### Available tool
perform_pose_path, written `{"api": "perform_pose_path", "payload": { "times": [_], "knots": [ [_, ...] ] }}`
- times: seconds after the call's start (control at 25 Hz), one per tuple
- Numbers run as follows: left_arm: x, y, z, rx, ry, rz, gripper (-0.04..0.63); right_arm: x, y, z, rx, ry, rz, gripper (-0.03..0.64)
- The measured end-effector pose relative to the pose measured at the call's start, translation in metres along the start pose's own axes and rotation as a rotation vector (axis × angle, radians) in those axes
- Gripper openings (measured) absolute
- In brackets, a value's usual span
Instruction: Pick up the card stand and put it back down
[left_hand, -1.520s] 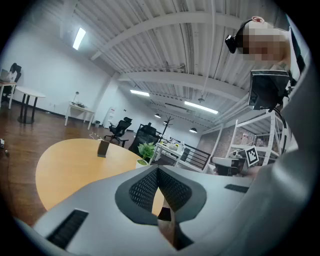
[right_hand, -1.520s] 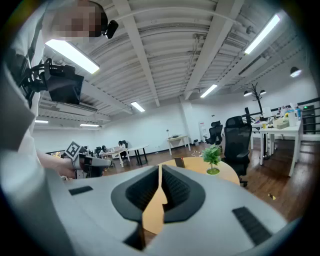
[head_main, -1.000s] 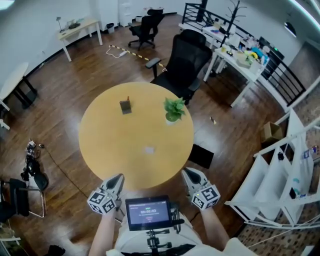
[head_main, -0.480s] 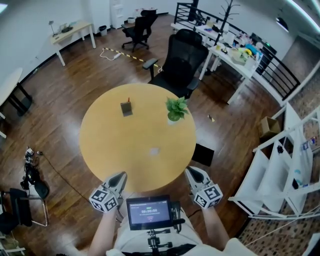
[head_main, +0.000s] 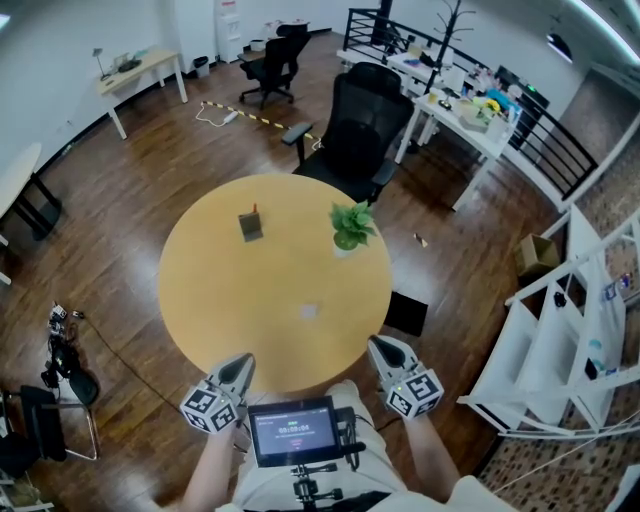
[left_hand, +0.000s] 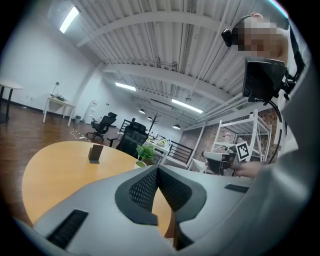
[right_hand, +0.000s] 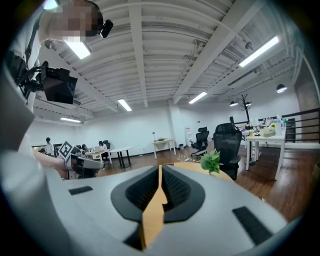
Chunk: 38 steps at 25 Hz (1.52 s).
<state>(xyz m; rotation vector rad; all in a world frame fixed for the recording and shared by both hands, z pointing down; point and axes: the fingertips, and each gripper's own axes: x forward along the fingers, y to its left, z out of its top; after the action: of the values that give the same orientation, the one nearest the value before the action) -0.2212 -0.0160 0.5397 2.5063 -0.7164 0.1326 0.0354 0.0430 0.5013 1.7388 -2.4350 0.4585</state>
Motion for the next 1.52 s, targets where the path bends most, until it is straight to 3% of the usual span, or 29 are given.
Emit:
{"api": "perform_pose_path", "payload": {
  "times": [0.76, 1.08, 1.24, 1.52],
  "knots": [
    [0.098, 0.006, 0.003, -0.075, 0.046, 0.141, 0.0, 0.077, -0.079, -0.013, -0.042, 0.171, 0.253, 0.023],
    [0.112, 0.015, 0.007, -0.092, 0.0, 0.231, 0.0, 0.113, -0.084, -0.043, -0.074, 0.274, 0.425, 0.037],
    [0.119, 0.018, 0.007, -0.081, -0.014, 0.267, 0.059, 0.13, -0.087, -0.057, -0.1, 0.32, 0.495, 0.042],
    [0.133, 0.021, 0.01, -0.099, -0.082, 0.364, 0.06, 0.157, -0.096, -0.077, -0.136, 0.391, 0.605, 0.057]
  ]
}}
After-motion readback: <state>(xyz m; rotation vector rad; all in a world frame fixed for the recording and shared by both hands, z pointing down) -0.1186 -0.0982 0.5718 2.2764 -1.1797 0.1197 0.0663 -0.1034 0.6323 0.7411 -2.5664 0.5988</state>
